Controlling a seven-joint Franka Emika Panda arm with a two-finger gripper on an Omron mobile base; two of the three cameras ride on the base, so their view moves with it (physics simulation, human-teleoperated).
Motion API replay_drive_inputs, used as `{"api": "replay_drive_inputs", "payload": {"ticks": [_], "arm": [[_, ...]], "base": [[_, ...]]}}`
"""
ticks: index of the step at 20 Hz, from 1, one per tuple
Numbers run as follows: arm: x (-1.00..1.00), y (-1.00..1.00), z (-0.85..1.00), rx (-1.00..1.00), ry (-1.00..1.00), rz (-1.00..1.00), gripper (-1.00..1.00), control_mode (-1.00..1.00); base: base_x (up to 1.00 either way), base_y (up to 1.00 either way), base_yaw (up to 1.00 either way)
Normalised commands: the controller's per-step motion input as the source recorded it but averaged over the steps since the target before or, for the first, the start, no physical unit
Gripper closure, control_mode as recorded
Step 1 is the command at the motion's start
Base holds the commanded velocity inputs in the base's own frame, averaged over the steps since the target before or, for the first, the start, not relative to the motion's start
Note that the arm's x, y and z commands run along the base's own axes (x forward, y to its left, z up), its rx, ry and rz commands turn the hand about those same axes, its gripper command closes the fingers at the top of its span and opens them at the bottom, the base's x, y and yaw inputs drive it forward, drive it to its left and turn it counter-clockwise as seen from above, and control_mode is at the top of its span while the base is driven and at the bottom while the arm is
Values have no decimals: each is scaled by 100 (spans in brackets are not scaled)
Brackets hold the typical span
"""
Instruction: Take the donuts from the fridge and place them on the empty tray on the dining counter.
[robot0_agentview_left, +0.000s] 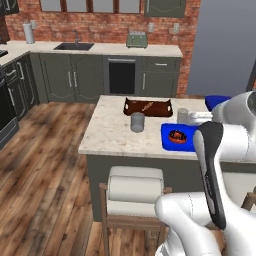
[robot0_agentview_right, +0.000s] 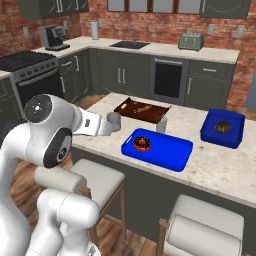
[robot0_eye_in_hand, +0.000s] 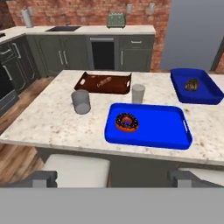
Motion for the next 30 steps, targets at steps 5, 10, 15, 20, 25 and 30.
{"api": "replay_drive_inputs", "payload": {"ticks": [5,10,15,20,25,30], "arm": [[-100,6,70,0,0,0,-100,-100],[-92,48,22,0,1,6,-100,-100],[-20,40,-4,0,0,9,-100,100],[0,0,0,0,0,0,-100,100],[0,0,0,0,0,0,-100,100],[0,0,0,0,0,0,-100,100]], "base": [[0,0,0],[0,0,0],[-16,60,21],[-1,69,82],[0,1,100],[0,0,100]]}}
